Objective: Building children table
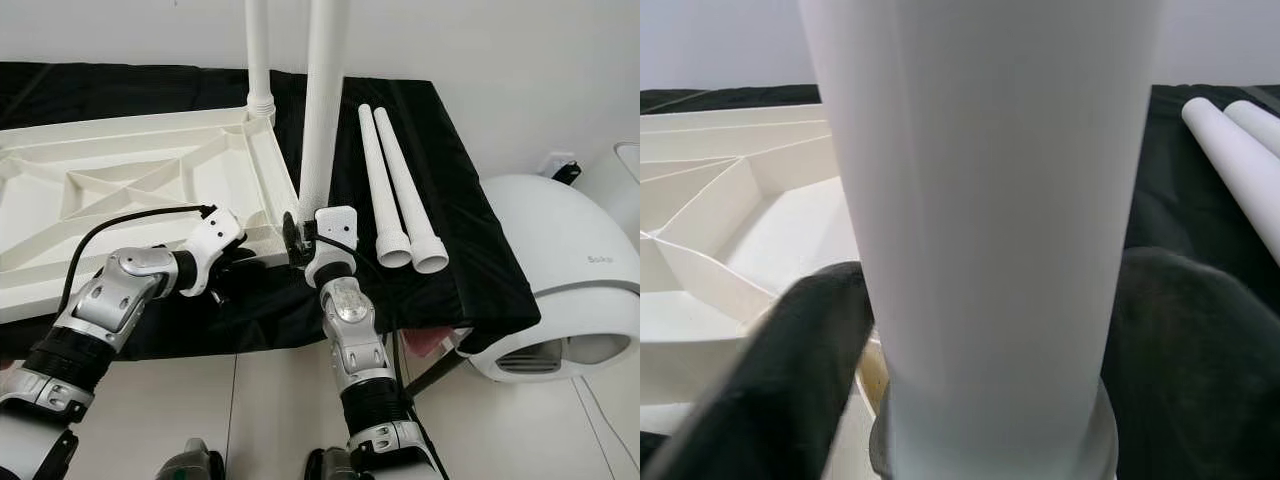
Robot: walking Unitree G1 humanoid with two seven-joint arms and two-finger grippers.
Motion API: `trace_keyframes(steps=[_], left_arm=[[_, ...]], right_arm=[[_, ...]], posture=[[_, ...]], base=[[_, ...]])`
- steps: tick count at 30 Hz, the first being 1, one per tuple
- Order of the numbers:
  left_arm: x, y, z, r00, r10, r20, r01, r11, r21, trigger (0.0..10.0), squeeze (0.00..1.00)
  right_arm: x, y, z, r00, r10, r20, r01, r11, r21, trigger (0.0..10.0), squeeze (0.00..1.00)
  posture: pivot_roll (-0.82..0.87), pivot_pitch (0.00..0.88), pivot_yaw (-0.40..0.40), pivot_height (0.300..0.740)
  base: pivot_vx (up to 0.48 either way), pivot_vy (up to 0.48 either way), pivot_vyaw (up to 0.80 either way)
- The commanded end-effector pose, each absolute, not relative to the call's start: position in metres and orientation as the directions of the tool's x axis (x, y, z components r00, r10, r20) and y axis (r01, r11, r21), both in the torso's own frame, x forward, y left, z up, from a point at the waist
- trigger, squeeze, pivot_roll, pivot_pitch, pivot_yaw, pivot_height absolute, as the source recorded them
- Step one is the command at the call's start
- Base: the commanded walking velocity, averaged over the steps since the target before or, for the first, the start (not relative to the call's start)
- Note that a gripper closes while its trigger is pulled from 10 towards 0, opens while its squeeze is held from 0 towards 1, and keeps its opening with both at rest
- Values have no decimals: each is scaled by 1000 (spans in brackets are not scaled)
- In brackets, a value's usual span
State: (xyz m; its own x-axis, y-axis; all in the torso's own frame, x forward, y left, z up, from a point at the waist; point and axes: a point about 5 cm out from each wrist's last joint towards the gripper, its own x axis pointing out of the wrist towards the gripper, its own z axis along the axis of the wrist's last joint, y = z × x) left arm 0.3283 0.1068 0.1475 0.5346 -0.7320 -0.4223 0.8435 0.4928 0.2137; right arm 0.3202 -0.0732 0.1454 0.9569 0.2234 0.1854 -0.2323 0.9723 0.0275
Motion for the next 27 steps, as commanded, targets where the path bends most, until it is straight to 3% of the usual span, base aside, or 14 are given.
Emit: trace_keyframes(steps=[1,8,9,10,11,15,17,19,27], left_arm=[[325,100,145,490,-760,-428,871,452,193,10000,0],[325,100,144,488,-760,-429,871,451,194,10000,0],[325,100,144,488,-760,-429,872,451,193,10000,0],[325,100,144,488,-760,-429,872,451,193,10000,0],[325,99,144,488,-761,-428,872,450,193,10000,0],[325,99,144,488,-761,-428,872,450,193,10000,0],[326,99,145,489,-761,-427,871,450,196,10000,0],[326,99,145,489,-760,-427,871,450,197,10000,0],[326,100,145,490,-760,-428,871,451,196,10000,0]], right_arm=[[309,-59,133,960,241,141,-256,961,103,10000,1000],[311,-67,132,948,286,141,-298,952,74,10000,1000],[314,-72,132,939,314,138,-326,943,69,10000,765],[314,-72,132,939,314,138,-326,943,69,10000,765],[316,-79,133,926,350,140,-360,931,56,10000,0],[318,-84,133,917,372,143,-381,923,46,10000,0],[326,-110,131,901,415,129,-420,907,15,10000,0],[328,-117,130,891,438,122,-442,897,6,10000,0],[332,-135,130,835,541,103,-540,841,-38,10000,0]], posture=[[33,48,-44,740],[30,42,-45,740],[28,41,-45,740],[28,41,-45,740],[28,38,-45,740],[26,38,-45,740],[26,37,-46,740],[26,37,-46,740],[24,49,-41,740]], base=[[0,0,0],[0,0,0],[0,0,0],[0,0,0],[0,0,0],[0,0,0],[0,0,0],[0,0,0],[0,0,0]])
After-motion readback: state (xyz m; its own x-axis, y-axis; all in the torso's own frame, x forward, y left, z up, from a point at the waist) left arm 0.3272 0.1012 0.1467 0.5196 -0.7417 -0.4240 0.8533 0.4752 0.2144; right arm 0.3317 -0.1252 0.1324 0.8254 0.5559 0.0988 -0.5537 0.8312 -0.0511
